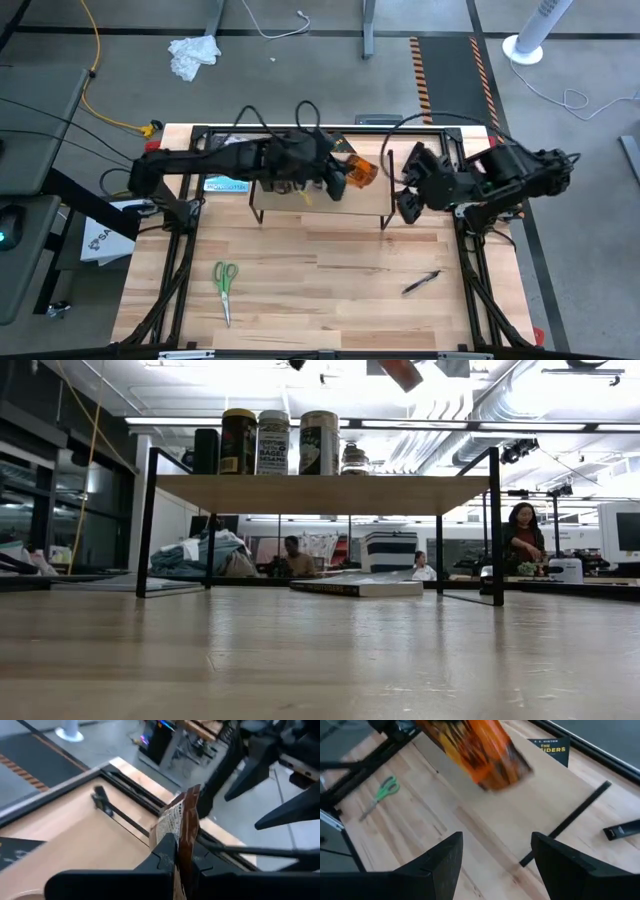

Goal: Shelf spices
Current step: Put the orange seasoning pack on the shelf

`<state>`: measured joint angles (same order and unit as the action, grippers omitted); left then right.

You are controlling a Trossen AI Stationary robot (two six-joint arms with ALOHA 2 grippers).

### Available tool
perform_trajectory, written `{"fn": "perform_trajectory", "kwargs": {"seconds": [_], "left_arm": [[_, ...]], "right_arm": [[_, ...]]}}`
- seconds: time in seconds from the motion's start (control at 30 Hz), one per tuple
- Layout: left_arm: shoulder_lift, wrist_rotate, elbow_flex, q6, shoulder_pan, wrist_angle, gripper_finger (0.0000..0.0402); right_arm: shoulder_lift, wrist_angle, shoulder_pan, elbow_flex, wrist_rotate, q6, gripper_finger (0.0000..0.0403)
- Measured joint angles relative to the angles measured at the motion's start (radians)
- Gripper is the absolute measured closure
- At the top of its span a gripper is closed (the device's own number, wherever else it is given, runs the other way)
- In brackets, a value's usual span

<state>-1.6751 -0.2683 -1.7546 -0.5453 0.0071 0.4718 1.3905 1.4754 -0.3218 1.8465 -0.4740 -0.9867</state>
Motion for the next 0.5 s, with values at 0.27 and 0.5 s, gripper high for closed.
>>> {"fn": "perform_trajectory", "kwargs": {"seconds": [0.27,0.5], "left_arm": [[-0.049,0.129,0.000,0.083,0.013,0.034,0.0401],[-0.049,0.215,0.000,0.291,0.029,0.011,0.0401]], "right_arm": [[0.017,-0.005,0.000,0.000,-0.029,0.090,0.0171],[0.011,-0.142,0.082,0.000,0.051,0.376,0.0171]]}}
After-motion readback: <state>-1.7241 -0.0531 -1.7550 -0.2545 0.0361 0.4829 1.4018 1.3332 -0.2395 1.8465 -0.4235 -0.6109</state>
